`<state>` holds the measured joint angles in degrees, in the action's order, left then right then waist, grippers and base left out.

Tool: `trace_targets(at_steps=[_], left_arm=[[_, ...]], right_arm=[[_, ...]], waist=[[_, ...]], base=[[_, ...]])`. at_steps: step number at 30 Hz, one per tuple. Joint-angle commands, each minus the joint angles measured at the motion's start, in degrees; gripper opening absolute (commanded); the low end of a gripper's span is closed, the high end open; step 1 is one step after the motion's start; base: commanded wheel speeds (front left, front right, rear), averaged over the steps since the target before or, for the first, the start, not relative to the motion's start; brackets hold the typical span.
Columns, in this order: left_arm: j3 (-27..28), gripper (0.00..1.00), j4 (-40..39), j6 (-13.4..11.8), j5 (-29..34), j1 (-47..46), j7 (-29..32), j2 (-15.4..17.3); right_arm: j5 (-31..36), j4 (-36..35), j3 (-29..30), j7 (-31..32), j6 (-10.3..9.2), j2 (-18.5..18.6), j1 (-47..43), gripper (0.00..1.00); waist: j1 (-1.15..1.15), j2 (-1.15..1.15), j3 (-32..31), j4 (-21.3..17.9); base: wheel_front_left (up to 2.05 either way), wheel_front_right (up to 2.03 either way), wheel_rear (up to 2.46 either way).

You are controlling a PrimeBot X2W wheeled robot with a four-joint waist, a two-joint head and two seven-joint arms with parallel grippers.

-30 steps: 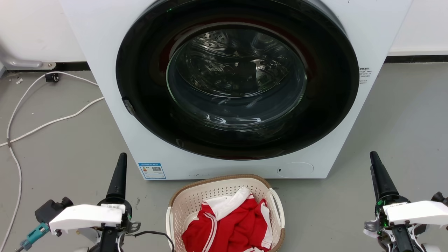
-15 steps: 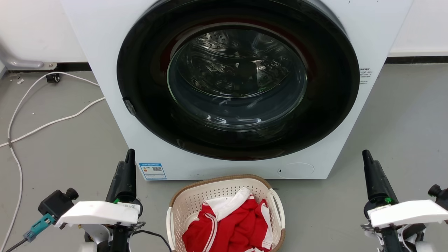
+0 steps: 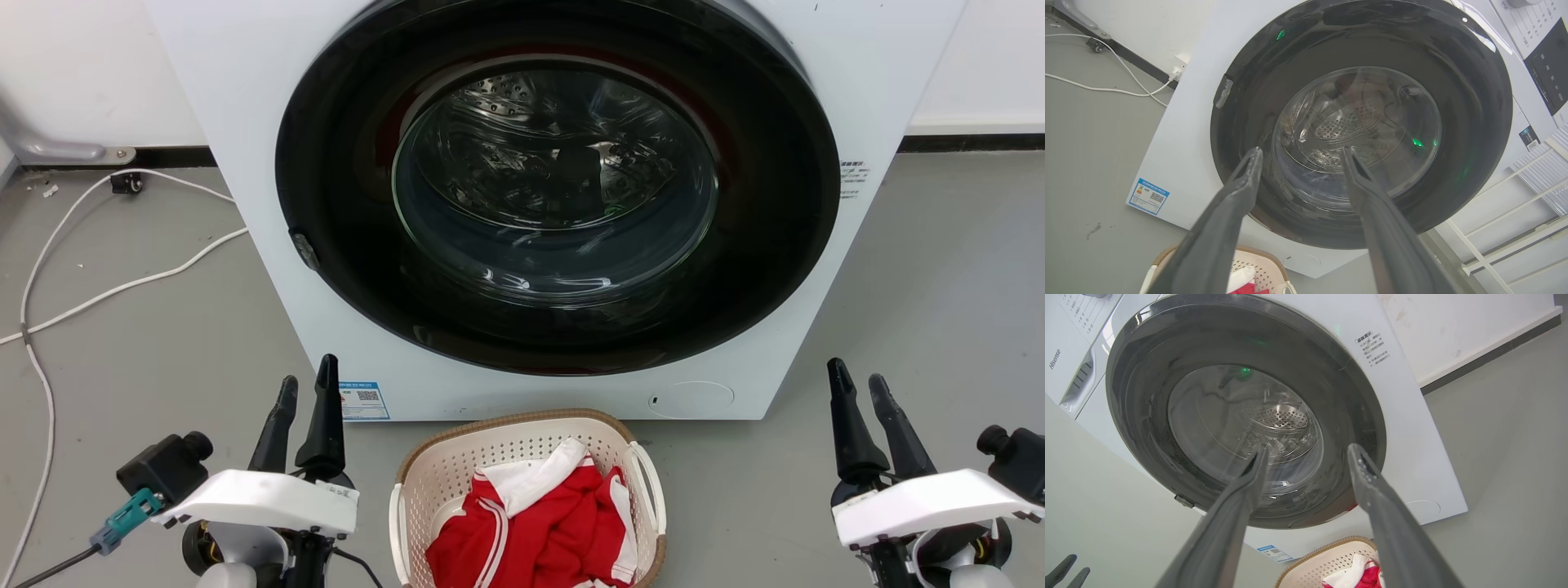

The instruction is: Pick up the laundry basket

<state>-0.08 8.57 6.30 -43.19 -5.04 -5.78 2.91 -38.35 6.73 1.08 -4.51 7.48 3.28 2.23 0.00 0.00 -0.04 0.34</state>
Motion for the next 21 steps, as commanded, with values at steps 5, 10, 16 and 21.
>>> trace_targets(at_steps=[5, 10, 16, 21], left_arm=[[-0.7, 1.00, -0.3, -0.2, 5.3, -1.0, -1.2, 0.1], [-1.2, 1.00, 0.0, -0.5, 9.0, -1.0, -2.0, 0.1], [-2.0, 1.00, 0.4, -0.7, 13.0, -1.0, -2.9, 0.1], [-2.5, 1.00, 0.7, -1.0, 16.3, -1.2, -3.6, 0.1]], right_arm=[[5.9, -1.2, -0.5, -0.1, 0.02, -0.1, 0.0, 1.00], [10.4, -1.4, -0.8, 0.2, 0.02, -0.2, -0.3, 1.00], [15.3, -1.9, -0.8, 0.7, 0.01, -0.2, -0.7, 1.00], [18.5, -2.4, -0.7, 0.9, 0.01, -0.2, -0.9, 1.00]], waist=[[0.00, 0.00, 0.0, 0.0], [0.00, 0.00, 0.0, 0.1], [0.00, 0.00, 0.0, 0.1], [0.00, 0.00, 0.0, 0.1]], base=[[0.00, 0.00, 0.00], [0.00, 0.00, 0.00], [0.00, 0.00, 0.00], [0.00, 0.00, 0.00]])
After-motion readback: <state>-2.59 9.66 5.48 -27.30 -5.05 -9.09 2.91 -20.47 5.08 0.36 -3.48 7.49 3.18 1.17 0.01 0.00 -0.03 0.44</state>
